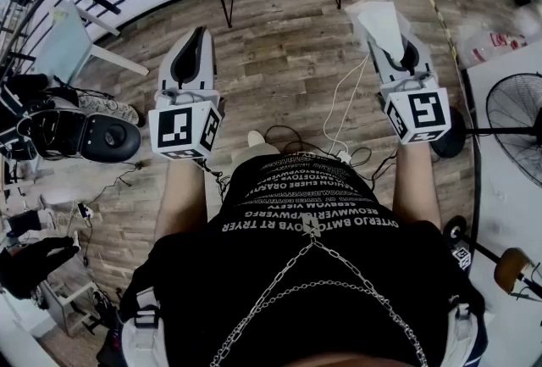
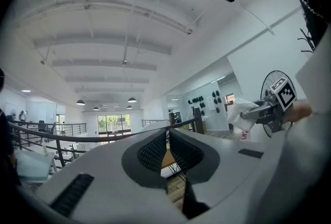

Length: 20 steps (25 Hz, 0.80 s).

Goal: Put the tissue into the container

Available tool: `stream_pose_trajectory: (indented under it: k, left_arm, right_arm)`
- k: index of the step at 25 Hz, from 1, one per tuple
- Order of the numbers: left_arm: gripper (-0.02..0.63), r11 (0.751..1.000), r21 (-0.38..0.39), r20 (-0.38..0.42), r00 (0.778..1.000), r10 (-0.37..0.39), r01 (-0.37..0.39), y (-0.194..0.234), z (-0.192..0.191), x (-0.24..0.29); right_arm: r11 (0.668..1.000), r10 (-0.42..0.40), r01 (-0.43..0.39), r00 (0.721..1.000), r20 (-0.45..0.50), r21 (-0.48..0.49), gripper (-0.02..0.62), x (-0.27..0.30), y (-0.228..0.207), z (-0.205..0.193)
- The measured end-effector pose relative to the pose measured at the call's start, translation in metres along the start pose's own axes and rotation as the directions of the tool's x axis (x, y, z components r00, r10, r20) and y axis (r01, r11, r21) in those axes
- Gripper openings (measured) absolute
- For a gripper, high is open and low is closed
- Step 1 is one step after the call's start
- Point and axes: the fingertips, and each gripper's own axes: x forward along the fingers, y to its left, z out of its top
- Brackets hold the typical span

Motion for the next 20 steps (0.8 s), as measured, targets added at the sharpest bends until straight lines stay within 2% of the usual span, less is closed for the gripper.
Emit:
stream_pose_trajectory:
  k: [6, 11, 20]
  left_arm:
    - [0.041, 1.0, 0.014, -0.011, 1.0, 0.002, -0.002, -0.008, 0.001, -0.003]
    - [0.041, 0.999, 0.012, -0.015, 0.999, 0.039, -0.039, 0.008, -0.001, -0.012]
    - [0.041, 1.0, -0.008, -0.064, 0.998, 0.003, -0.004, 0.038, -0.036, 0.033]
  right_arm:
    - [1.0, 0.001, 0.0, 1.0, -0.006, 0.02, 0.12, -0.003, -0.011, -0.003]
    - [0.998, 0.006, -0.007, 1.0, 0.005, 0.061, 0.12, 0.002, -0.009, -0.004]
    - [0.994, 0.018, -0.017, 1.0, -0.009, 0.104, 0.12, 0.051, -0.009, -0.022]
